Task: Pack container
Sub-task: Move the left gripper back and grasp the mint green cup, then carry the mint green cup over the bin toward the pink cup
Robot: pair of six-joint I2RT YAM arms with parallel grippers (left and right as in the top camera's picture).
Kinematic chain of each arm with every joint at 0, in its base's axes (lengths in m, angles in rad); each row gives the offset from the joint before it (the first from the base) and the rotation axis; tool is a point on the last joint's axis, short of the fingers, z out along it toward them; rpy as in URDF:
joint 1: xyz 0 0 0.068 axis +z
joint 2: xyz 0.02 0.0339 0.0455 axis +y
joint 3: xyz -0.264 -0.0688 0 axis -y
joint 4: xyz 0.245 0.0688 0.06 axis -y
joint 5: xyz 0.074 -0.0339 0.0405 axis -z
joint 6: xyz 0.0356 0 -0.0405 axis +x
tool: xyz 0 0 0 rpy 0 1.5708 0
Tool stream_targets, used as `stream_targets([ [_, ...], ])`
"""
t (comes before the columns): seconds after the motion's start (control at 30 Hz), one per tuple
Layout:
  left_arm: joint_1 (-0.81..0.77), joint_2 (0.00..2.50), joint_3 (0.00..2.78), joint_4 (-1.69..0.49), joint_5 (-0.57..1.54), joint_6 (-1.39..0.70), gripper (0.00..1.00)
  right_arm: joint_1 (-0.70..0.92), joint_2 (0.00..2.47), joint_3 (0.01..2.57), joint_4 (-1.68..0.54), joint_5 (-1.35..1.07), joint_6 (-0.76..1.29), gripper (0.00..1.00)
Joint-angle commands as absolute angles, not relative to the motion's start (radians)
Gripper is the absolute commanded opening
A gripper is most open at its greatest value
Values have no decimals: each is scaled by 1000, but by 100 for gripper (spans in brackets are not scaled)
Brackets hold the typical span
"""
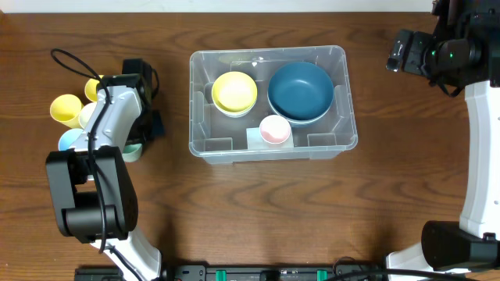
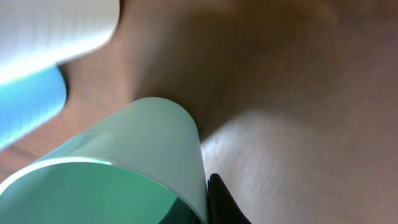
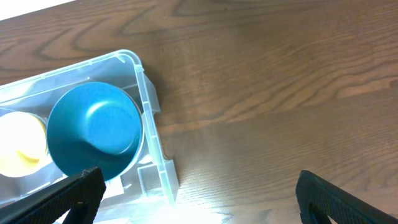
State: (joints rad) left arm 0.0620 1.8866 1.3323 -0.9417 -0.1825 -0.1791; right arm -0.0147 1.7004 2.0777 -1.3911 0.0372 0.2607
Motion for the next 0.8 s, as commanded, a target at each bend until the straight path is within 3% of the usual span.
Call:
stream_targets([
  [0.0, 67, 1829, 1390, -1000, -183, -181, 6, -19, 1694, 2077, -1392, 37, 276, 99],
  [0.17, 66, 1665, 1467, -1123, -118, -175, 6, -19, 1694, 2077, -1392, 37, 276, 99],
  [0.4, 16, 1371, 1471, -1127, 165, -67, 6, -19, 1694, 2077, -1392, 37, 276, 99],
  [0.6, -167, 1226, 1471, -1086, 224, -6, 6, -19, 1694, 2077, -1392, 37, 276, 99],
  [0.77, -355, 1247, 1470, -1028, 224, 21, 6, -19, 1694, 2077, -1392, 37, 276, 99],
])
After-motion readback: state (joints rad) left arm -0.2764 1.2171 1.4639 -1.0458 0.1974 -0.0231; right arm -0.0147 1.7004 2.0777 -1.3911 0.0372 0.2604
